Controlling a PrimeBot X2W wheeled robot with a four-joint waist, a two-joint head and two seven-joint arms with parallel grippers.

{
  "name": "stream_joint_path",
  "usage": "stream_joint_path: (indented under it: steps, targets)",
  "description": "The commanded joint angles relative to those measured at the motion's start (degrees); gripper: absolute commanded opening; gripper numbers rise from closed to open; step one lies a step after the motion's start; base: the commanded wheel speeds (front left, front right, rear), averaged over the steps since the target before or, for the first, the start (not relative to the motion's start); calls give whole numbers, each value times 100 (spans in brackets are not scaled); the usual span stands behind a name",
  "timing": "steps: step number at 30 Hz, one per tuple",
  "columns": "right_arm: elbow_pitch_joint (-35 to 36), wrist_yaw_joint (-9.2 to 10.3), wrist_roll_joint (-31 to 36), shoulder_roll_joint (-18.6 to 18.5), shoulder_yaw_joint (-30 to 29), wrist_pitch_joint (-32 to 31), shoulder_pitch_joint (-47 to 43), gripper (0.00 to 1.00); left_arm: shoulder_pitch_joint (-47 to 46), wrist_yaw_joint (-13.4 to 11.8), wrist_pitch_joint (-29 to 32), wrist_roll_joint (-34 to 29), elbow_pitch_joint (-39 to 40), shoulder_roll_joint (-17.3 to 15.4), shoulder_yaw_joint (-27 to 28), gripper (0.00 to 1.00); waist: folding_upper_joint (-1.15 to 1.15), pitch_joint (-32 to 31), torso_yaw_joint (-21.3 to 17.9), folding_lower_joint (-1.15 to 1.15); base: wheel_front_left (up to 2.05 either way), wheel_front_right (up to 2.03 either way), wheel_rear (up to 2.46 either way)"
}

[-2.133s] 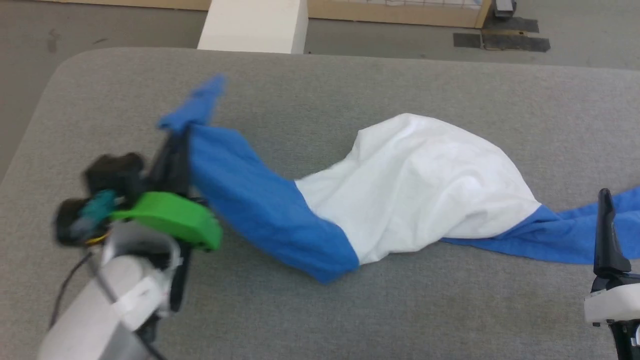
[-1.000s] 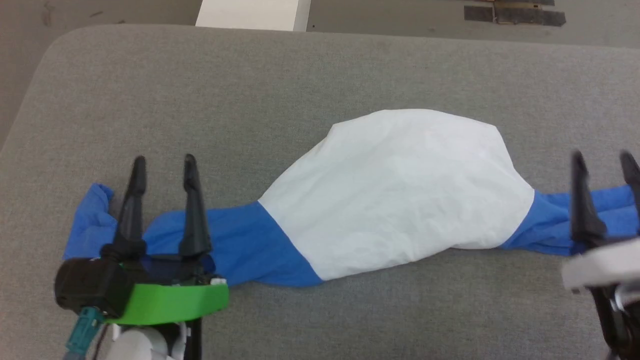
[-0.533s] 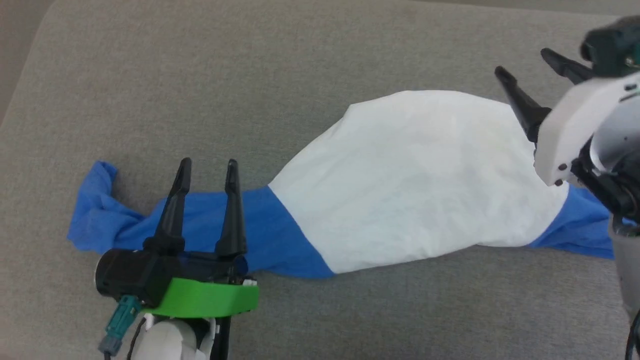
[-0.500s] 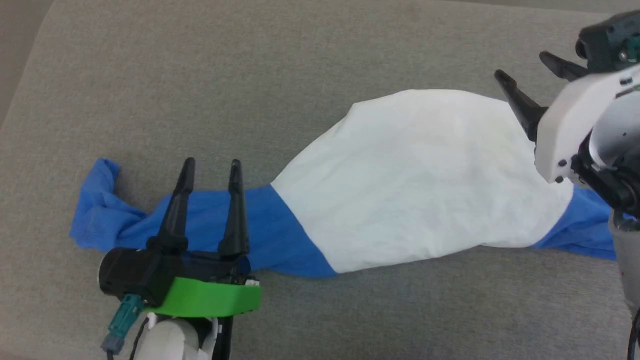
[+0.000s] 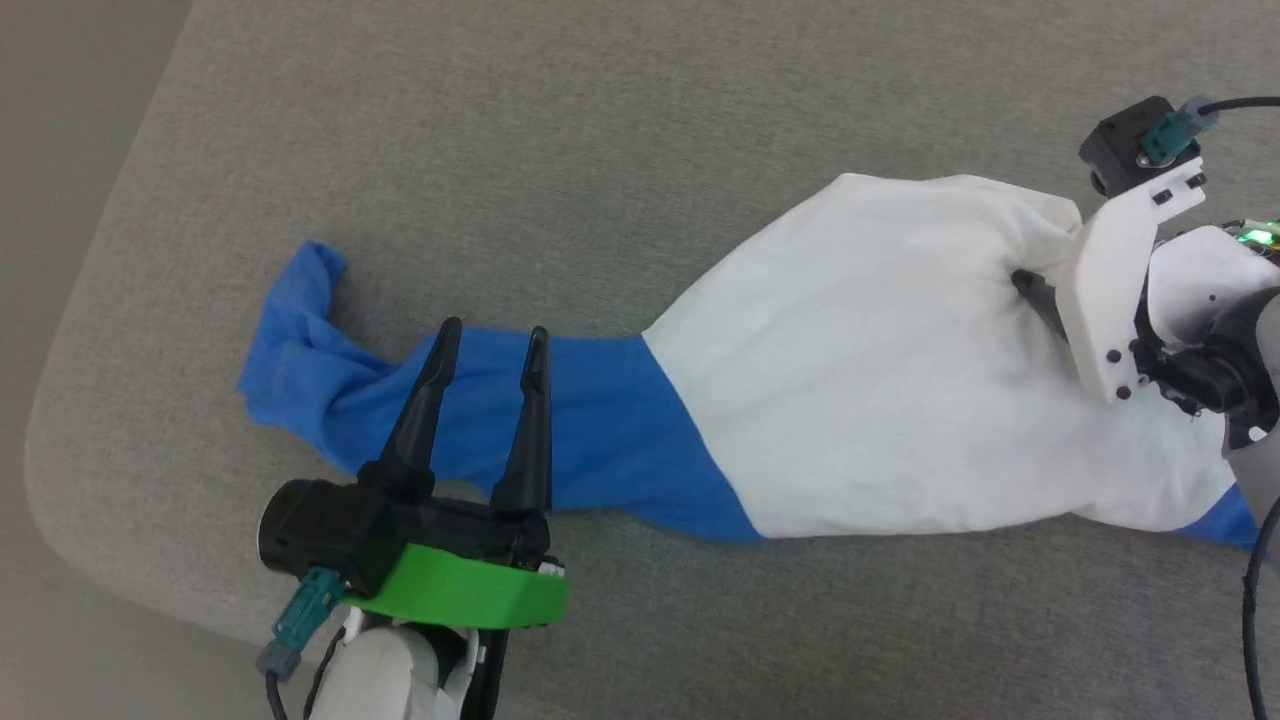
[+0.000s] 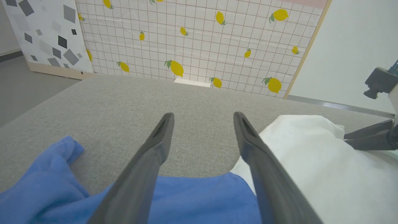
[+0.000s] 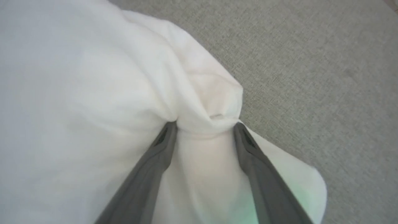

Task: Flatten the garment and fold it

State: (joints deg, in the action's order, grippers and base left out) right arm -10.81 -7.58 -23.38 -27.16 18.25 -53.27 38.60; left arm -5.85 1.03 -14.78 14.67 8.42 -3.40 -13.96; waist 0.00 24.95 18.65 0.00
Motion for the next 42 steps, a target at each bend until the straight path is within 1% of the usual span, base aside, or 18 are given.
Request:
stream_joint_path:
  steps: [1, 2, 4, 9, 10, 12, 13, 14, 19, 20, 21, 22, 23, 24, 29, 35, 39, 42]
  targets:
    - [-130, 9, -58, 0, 62, 69, 24, 0, -83, 33, -21, -73, -20, 42, -13, 100, 0, 58, 106, 0, 0, 0, 0]
    - [-182, 9, -65, -6, 74, 142, 40, 0, -91, 32, -21, -74, -36, 45, -19, 100, 0, 43, 102, 0, 0, 0, 0]
    - [-218, 9, -8, 21, -41, 582, 271, 0, -88, 20, -21, -99, -58, 49, -19, 100, 0, -93, 16, 0, 0, 0, 0]
    - [-68, 9, 140, 26, -264, 1064, 889, 0, -50, -16, -21, -107, -7, 51, 4, 100, 0, -218, -114, 0, 0, 0, 0]
    - [-20, 9, 320, -104, -320, 1258, 1505, 0, -85, -8, -21, -87, 44, 51, -29, 100, 0, -138, -105, 0, 0, 0, 0]
    - [-40, 9, 485, -207, -287, 1379, 1942, 0, -132, 13, -21, -64, 91, 51, -91, 100, 0, -4, -49, 0, 0, 0, 0]
    - [-225, 9, 768, -316, -180, 1573, 2428, 0, -246, 34, -21, 0, 92, 51, -211, 100, 0, 214, 60, 0, 0, 0, 0]
    - [-379, 9, 867, -320, -166, 1656, 2569, 0, -289, 35, -21, 26, 89, 51, -270, 100, 0, 297, 114, 0, 0, 0, 0]
    - [-1172, 9, 1340, -157, -271, 2180, 2673, 0, -473, 11, -22, 138, 9, 52, -487, 100, 0, 484, 339, 0, 0, 0, 0]
    - [-1350, 9, 1436, -104, -278, 2279, 2611, 7, -498, 2, -22, 149, -4, 52, -521, 100, 0, 496, 373, 0, 0, 0, 0]
    - [-1482, 9, 1483, -49, -286, 2332, 2568, 18, -511, -8, -22, 154, -13, 52, -541, 100, 0, 495, 386, 0, 0, 0, 0]
    - [-1637, 9, 1513, 26, -325, 2368, 2511, 24, -523, -23, -22, 159, -25, 52, -563, 100, 0, 493, 396, 0, 0, 0, 0]
    - [-1757, 9, 1529, 88, -380, 2372, 2467, 40, -531, -38, -22, 164, -32, 52, -577, 100, 0, 488, 399, 0, 0, 0, 0]
    - [-1871, 9, 1551, 153, -418, 2370, 2417, 99, -540, -52, -22, 168, -44, 52, -594, 100, 0, 478, 395, 0, 0, 0, 0]
    - [-1958, 9, 1557, 227, -361, 2612, 2372, 100, -574, -58, -22, 137, -109, 52, -605, 100, 0, 365, 262, 0, 0, 0, 0]
    - [-1688, 9, 1020, 207, -311, 2938, 2222, 100, -530, -20, -22, 56, -183, 52, -526, 100, 0, 13, -10, 0, 0, 0, 0]
    - [-1080, 9, 575, 261, -630, 3131, 1583, 100, -395, -6, -22, -52, -206, 52, -408, 100, 0, -313, -229, 0, 0, 0, 0]
    - [-345, 9, 559, 286, -980, 3279, 753, 100, -228, 21, -22, -157, -202, 46, -293, 100, 0, -525, -430, 0, 0, 0, 0]
